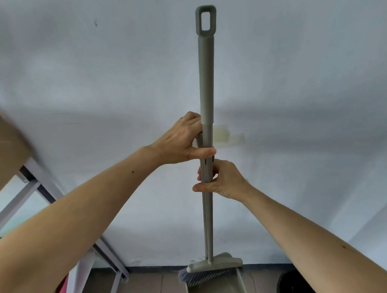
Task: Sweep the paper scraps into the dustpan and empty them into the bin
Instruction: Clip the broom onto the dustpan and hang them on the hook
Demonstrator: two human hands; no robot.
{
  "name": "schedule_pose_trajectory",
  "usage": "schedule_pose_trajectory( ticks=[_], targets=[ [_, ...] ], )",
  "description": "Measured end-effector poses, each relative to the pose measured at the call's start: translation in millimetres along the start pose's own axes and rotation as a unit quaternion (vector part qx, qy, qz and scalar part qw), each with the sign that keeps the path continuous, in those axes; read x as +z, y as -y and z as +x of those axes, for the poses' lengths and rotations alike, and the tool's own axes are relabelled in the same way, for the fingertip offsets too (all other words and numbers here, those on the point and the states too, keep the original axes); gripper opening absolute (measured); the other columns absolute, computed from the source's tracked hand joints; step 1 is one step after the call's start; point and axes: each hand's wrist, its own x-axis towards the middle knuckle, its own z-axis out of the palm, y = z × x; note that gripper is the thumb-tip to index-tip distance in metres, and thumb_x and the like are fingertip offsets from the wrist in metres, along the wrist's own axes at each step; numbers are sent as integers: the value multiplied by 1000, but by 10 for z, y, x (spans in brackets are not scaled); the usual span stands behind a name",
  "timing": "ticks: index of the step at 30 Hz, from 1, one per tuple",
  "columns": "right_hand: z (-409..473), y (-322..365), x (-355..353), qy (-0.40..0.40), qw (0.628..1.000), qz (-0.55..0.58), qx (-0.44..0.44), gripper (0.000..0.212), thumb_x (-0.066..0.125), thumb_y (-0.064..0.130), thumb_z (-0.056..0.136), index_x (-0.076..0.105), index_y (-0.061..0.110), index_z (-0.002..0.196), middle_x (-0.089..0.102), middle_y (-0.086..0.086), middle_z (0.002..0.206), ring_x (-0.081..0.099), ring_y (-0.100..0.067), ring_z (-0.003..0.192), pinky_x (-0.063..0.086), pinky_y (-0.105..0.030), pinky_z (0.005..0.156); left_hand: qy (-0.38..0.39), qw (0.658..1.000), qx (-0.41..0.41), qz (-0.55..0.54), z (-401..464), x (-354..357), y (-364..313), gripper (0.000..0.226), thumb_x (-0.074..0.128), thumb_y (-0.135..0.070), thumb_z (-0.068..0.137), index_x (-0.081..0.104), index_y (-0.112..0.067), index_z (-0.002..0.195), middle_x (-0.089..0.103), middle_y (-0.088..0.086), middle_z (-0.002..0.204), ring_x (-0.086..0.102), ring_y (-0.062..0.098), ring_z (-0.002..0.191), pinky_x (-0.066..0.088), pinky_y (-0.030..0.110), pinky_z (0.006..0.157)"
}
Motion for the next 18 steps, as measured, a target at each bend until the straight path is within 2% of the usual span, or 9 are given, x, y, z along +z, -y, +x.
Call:
schedule_pose_trajectory(
  ticks=[4, 7, 9, 12, 15, 18],
  targets=[
    [53, -88, 82, 0, 1000, 3, 13, 44, 90, 35, 65, 68, 11, 95, 73, 1, 89, 65, -9, 74, 50, -16, 67, -26, 998, -8, -61, -105, 140, 53, 53, 61, -52, 81, 64, -10, 113, 56, 9, 117, 45, 21, 111, 38, 28, 98],
    [63, -215, 145, -3, 999, 3, 31, 44, 90, 37, 64, 67, 14, 95, 73, 2, 89, 65, -8, 76, 53, -19, 71, -99, 985, -96, -101, -253, 314, 49, 79, 74, -54, 69, 49, -16, 133, 42, 4, 134, 39, 19, 125, 35, 28, 104],
    [67, -318, 193, -6, 999, 1, 47, 43, 90, 38, 62, 67, 18, 92, 73, 4, 87, 65, -5, 73, 51, -18, 69, -133, 954, -199, -181, -345, 439, -2, 95, 82, -53, 59, 39, -17, 136, 38, 0, 132, 45, 16, 122, 46, 27, 99],
    [92, -436, 268, -2, 998, -1, 63, 42, 90, 39, 61, 67, 18, 90, 73, 5, 86, 65, -4, 72, 49, -17, 67, -118, 900, -297, -298, -417, 567, -82, 94, 89, -38, 63, 35, -19, 137, 47, -2, 127, 63, 10, 104, 58, 35, 85],
    [130, -516, 312, -1, 997, -9, 75, 40, 89, 39, 62, 67, 18, 88, 73, 5, 85, 64, -4, 70, 49, -17, 66, -100, 884, -335, -310, -434, 655, -73, 88, 86, -36, 69, 36, -19, 139, 58, -6, 124, 70, 7, 93, 58, 34, 86],
    [123, -583, 339, -6, 997, -10, 81, 38, 89, 37, 63, 67, 18, 87, 73, 5, 86, 65, -4, 72, 48, -16, 66, -91, 871, -345, -338, -445, 730, -82, 85, 85, -38, 68, 42, -21, 139, 69, -5, 112, 71, 8, 91, 57, 36, 90]
  ],
)
